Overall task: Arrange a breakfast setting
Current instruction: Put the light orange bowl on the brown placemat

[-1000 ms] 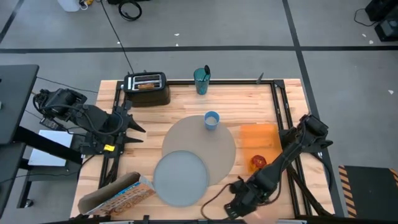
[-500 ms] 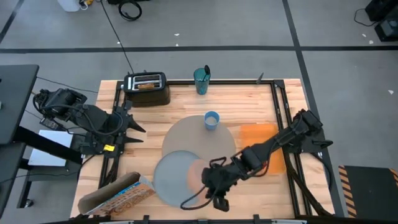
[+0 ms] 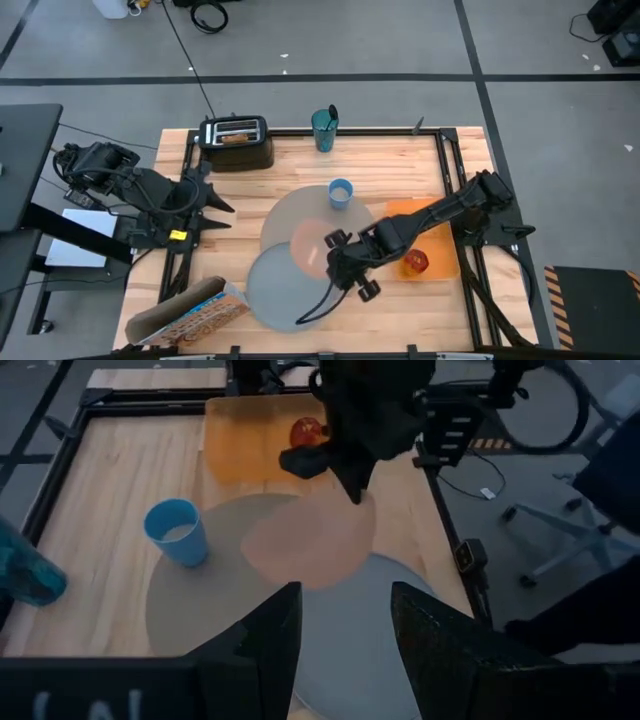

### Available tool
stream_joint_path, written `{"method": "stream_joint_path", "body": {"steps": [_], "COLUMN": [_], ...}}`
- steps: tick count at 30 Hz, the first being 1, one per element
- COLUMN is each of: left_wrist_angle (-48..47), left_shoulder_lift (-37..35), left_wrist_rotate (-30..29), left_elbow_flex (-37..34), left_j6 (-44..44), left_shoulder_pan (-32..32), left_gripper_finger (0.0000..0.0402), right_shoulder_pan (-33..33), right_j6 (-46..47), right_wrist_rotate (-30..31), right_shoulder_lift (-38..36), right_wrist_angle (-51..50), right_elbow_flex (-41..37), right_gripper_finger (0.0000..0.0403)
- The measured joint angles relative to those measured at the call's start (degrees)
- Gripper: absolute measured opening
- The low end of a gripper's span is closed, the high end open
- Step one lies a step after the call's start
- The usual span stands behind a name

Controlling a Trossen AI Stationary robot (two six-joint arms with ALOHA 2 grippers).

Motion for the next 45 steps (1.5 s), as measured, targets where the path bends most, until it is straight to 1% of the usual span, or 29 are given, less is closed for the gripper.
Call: {"method": "stream_joint_path", "body": {"steps": [7,13,16,20,27,31,37,45], "left_wrist_angle": [1.4,4.5,5.6,6.7,7.3,7.3,7.3,7.4], "left_shoulder_lift": [0.0,0.1,0.1,0.1,0.1,0.1,0.1,0.1], "left_wrist_rotate": [-2.8,-5.0,-6.4,-7.4,-9.6,-9.7,-9.7,-9.7], "left_elbow_flex": [0.0,0.0,0.0,0.0,0.0,0.0,0.0,0.0], "left_j6": [-2.8,-2.8,-2.8,-2.9,-3.7,-4.3,-5.1,-5.1], "left_shoulder_pan": [0.0,0.0,0.0,0.0,0.0,0.0,0.0,0.0], "left_gripper_finger": [0.0164,0.0164,0.0164,0.0164,0.0164,0.0164,0.0164,0.0164], "right_shoulder_pan": [-0.9,-1.9,-3.2,-5.1,-7.6,-8.6,-8.7,-9.1], "right_j6": [-16.8,-23.2,-23.5,-23.5,-23.5,-23.1,-22.9,-21.9], "right_wrist_rotate": [1.8,3.3,3.7,5.8,5.3,3.8,4.5,5.7], "right_shoulder_lift": [0.0,0.1,0.1,0.1,0.1,0.0,0.0,0.0], "right_wrist_angle": [-0.9,-1.6,-0.6,-0.7,3.8,6.8,10.7,12.0], "right_elbow_flex": [-4.4,-8.5,-10.2,-12.0,-12.5,-13.3,-15.8,-16.4], "right_gripper_finger": [0.0016,0.0016,0.0016,0.0016,0.0016,0.0016,0.0019,0.0033]}}
